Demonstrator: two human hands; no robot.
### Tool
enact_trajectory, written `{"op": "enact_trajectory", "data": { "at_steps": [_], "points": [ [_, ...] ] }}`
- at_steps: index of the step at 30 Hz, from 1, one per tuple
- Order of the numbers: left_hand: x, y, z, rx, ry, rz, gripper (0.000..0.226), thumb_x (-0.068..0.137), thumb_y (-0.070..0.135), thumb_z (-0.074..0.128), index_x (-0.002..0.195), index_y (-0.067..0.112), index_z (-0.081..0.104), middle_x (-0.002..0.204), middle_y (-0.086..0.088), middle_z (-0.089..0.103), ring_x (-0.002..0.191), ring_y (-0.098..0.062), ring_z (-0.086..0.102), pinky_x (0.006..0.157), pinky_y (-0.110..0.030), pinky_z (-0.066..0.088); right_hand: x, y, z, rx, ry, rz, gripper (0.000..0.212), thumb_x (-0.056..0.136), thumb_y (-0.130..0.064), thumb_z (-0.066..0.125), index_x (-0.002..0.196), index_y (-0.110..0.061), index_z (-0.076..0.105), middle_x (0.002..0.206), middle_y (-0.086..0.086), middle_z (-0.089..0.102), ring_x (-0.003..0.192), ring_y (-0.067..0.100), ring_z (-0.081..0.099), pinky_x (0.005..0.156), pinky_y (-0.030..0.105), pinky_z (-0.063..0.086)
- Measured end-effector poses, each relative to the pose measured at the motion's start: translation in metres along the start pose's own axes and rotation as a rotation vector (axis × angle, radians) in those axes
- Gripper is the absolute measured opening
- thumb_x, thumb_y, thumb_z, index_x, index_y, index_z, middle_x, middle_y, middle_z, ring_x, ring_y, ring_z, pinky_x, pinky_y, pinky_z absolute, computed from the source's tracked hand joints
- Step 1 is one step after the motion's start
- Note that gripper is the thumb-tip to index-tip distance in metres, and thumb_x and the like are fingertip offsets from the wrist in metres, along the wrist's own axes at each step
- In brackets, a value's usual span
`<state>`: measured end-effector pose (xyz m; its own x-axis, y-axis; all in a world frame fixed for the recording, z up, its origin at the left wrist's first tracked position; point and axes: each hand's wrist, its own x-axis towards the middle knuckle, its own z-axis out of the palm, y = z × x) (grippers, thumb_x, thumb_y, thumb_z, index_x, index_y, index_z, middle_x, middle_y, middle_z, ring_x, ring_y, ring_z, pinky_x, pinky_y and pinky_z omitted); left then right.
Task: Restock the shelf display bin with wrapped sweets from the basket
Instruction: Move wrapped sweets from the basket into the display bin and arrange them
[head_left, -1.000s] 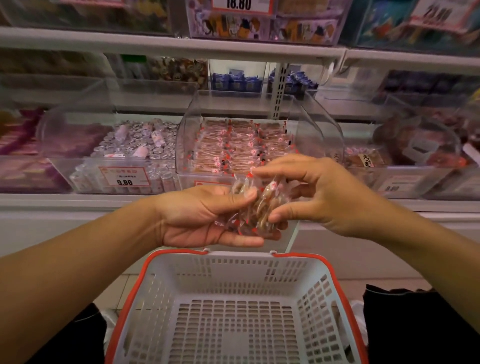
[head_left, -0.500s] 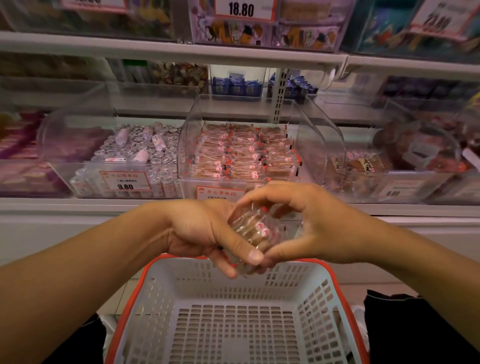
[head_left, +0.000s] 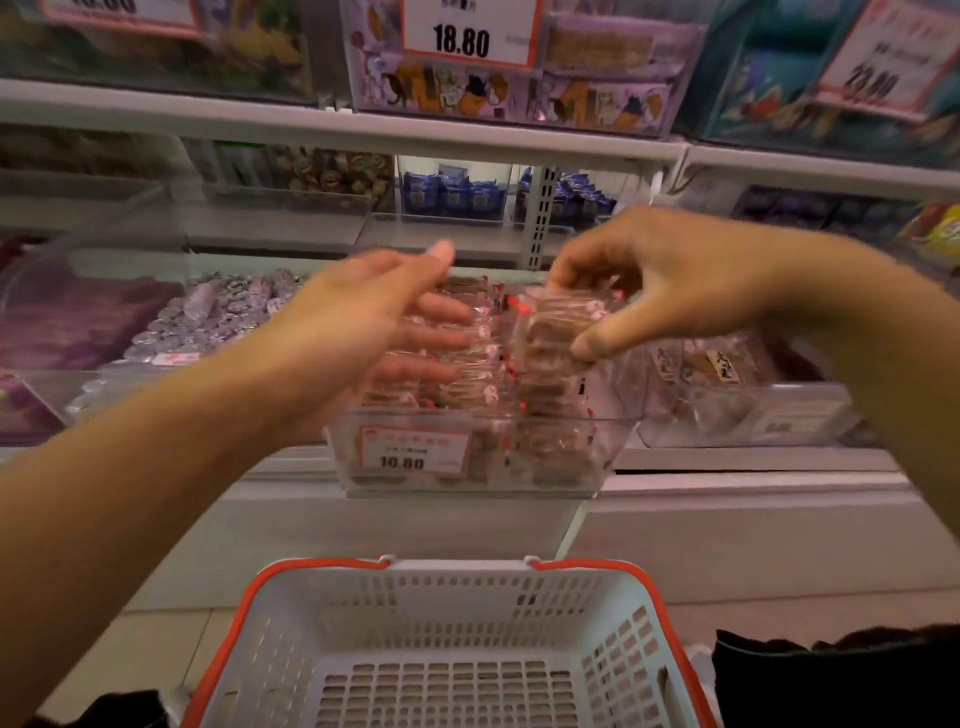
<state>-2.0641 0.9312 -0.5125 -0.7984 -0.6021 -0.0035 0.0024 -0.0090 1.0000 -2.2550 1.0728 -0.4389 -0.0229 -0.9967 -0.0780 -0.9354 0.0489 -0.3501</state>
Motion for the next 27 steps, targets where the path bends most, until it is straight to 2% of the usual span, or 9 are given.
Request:
{"op": "enact_trajectory", "data": {
  "at_steps": [2, 4, 8, 11, 16, 20, 23, 25, 27],
  "points": [
    [0.010, -0.012, -0.004, 0.342, 0.234, 0.312, 0.010, 0.091, 0.028, 0.064, 0.100, 0.028, 0.062, 0.091, 0.011, 0.072, 0.081, -0.004, 0.070, 0.065, -0.016, 0.056, 0.010, 0.015, -0.004, -0.043, -0.026, 0.068, 0.032, 0.067, -0.041, 0.078, 0.094, -0.027, 0.070, 0.085, -0.009, 0.072, 0.076, 0.007, 0.067, 0.077, 0.041, 0.054],
    [0.018, -0.028, -0.004, 0.645, 0.170, 0.478, 0.012, 0.088, 0.027, 0.064, 0.098, 0.032, 0.062, 0.088, 0.016, 0.067, 0.084, 0.003, 0.064, 0.071, -0.014, 0.054, 0.022, 0.020, 0.003, -0.135, -0.111, 0.108, 0.033, 0.063, -0.048, 0.079, 0.088, -0.029, 0.069, 0.080, -0.011, 0.070, 0.073, 0.006, 0.065, 0.073, 0.039, 0.053],
    [0.028, -0.047, 0.002, 0.969, -0.017, 0.540, 0.025, 0.093, 0.046, 0.050, 0.112, 0.034, 0.062, 0.103, 0.020, 0.065, 0.090, 0.005, 0.058, 0.077, -0.015, 0.048, 0.044, 0.021, 0.018, -0.299, -0.288, 0.176, 0.042, 0.054, -0.059, 0.073, 0.083, -0.029, 0.067, 0.076, -0.010, 0.067, 0.073, 0.008, 0.062, 0.072, 0.040, 0.055],
    [0.031, -0.047, 0.002, 1.018, -0.091, 0.560, 0.032, 0.092, 0.048, 0.046, 0.117, 0.034, 0.061, 0.110, 0.020, 0.064, 0.099, 0.006, 0.055, 0.084, -0.015, 0.044, 0.051, 0.022, 0.028, -0.320, -0.370, 0.223, 0.037, 0.060, -0.050, 0.081, 0.086, -0.029, 0.066, 0.080, -0.010, 0.066, 0.076, 0.011, 0.062, 0.068, 0.036, 0.053],
    [0.027, -0.046, 0.003, 1.096, -0.227, 0.556, 0.037, 0.096, 0.052, 0.037, 0.117, 0.033, 0.060, 0.108, 0.018, 0.061, 0.101, 0.000, 0.056, 0.087, -0.032, 0.049, 0.051, 0.023, 0.040, -0.405, -0.296, 0.203, 0.038, 0.060, -0.043, 0.090, 0.083, -0.027, 0.064, 0.079, -0.009, 0.062, 0.072, 0.010, 0.057, 0.057, 0.026, 0.041],
    [0.022, -0.044, 0.006, 1.163, -0.270, 0.549, 0.041, 0.098, 0.052, 0.031, 0.123, 0.034, 0.057, 0.111, 0.017, 0.060, 0.105, -0.004, 0.056, 0.089, -0.034, 0.048, 0.049, 0.020, 0.040, -0.378, -0.295, 0.240, 0.042, 0.062, -0.041, 0.089, 0.093, -0.031, 0.063, 0.086, -0.012, 0.061, 0.078, 0.007, 0.057, 0.067, 0.029, 0.047],
    [0.018, -0.043, 0.011, 1.236, -0.287, 0.522, 0.050, 0.097, 0.056, 0.022, 0.131, 0.035, 0.053, 0.123, 0.017, 0.057, 0.113, -0.004, 0.052, 0.095, -0.034, 0.046, 0.045, 0.018, 0.029, -0.293, -0.265, 0.233, 0.031, 0.073, -0.042, 0.082, 0.100, -0.031, 0.070, 0.089, -0.015, 0.068, 0.083, 0.003, 0.063, 0.079, 0.030, 0.052],
    [0.016, -0.044, 0.014, 1.277, -0.230, 0.503, 0.054, 0.096, 0.057, 0.019, 0.134, 0.033, 0.049, 0.128, 0.015, 0.055, 0.116, -0.007, 0.051, 0.097, -0.035, 0.045, 0.045, 0.019, 0.022, -0.248, -0.097, 0.226, 0.030, 0.091, -0.042, 0.065, 0.118, -0.029, 0.067, 0.113, -0.012, 0.068, 0.103, 0.008, 0.063, 0.096, 0.037, 0.050],
    [0.014, -0.045, 0.014, 1.298, -0.130, 0.461, 0.058, 0.094, 0.055, 0.017, 0.132, 0.026, 0.050, 0.131, 0.007, 0.056, 0.119, -0.013, 0.052, 0.100, -0.039, 0.045, 0.047, 0.016, 0.026, -0.207, -0.012, 0.269, 0.051, 0.100, -0.046, 0.044, 0.145, -0.023, 0.045, 0.147, -0.001, 0.049, 0.134, 0.019, 0.046, 0.113, 0.042, 0.037]
  ]
}}
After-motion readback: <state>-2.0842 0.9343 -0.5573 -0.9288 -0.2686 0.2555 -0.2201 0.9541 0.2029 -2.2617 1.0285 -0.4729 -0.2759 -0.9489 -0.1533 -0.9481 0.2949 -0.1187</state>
